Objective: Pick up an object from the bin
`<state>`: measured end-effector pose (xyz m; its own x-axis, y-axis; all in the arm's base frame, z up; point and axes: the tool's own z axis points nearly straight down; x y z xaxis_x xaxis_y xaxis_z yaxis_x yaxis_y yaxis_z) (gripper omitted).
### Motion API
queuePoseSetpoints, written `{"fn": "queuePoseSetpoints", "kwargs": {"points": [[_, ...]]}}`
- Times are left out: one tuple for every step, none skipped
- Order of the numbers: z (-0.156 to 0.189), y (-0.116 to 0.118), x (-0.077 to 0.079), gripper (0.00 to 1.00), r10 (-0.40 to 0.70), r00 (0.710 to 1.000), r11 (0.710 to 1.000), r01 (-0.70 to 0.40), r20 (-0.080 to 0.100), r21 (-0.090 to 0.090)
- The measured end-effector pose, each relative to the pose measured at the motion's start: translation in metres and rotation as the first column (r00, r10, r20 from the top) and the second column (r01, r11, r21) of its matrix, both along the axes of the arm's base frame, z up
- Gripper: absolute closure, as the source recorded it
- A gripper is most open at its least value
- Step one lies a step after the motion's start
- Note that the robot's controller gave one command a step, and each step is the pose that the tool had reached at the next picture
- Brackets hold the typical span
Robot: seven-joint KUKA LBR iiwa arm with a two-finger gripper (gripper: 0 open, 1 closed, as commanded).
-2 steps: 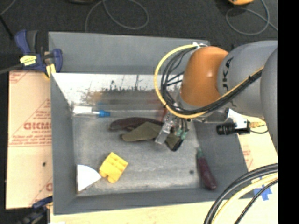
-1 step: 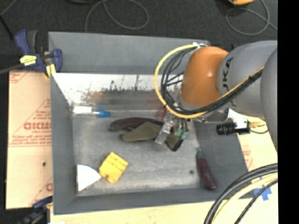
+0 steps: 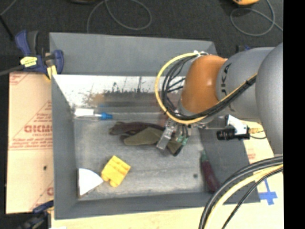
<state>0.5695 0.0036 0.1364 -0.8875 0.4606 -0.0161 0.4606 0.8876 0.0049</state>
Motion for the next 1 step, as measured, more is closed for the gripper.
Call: {"fn": "queuePoseSetpoints", "kwargs": {"points": [[0.1166,-0.0100,-0.0110,1.00,-0.037,0.999,0.999,0.036,-0.005,-0.001]]}}
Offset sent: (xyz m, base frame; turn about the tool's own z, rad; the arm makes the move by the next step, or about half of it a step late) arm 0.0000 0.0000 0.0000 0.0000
